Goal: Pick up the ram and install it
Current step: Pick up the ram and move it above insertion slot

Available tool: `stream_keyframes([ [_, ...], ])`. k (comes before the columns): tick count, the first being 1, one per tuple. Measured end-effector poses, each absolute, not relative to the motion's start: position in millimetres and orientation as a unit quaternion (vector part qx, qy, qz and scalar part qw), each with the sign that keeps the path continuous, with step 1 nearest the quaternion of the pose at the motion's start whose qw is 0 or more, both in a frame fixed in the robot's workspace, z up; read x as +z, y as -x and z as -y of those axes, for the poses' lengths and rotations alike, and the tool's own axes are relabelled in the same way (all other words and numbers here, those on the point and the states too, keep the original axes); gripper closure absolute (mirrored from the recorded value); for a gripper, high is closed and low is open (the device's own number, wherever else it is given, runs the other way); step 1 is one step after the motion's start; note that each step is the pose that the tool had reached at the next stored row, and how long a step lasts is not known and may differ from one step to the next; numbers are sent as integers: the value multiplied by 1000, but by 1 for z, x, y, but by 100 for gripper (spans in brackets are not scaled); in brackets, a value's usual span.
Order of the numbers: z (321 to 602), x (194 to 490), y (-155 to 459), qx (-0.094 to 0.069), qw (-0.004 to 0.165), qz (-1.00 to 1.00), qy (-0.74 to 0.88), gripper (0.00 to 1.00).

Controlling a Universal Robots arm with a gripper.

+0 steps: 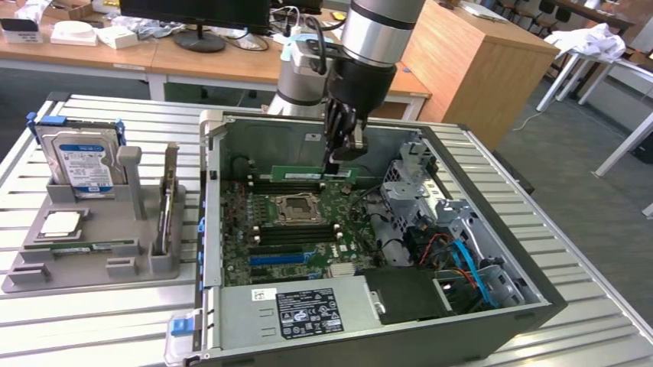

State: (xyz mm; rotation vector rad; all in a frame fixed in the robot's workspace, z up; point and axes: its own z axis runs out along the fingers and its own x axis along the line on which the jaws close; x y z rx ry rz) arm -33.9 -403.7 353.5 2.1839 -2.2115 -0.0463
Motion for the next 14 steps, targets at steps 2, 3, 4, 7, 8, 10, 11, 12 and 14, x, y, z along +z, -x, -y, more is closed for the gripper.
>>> stream_keyframes([
  [2, 402, 353, 34, -15, 17, 711, -702, 88],
  [3, 402, 353, 34, -15, 17, 711, -703, 88],
  [4, 402, 353, 34, -15, 17, 711, -703, 88],
  [7, 401, 353, 34, -15, 17, 711, -702, 88],
  [8, 401, 352, 34, -15, 16, 711, -702, 88],
  [10, 401, 351, 34, -15, 17, 711, -702, 88],
  [11, 401, 351, 34, -15, 17, 711, -702, 88],
  [12, 401, 350, 34, -15, 17, 711, -702, 88],
  [14, 401, 348, 34, -15, 17, 711, -702, 88],
])
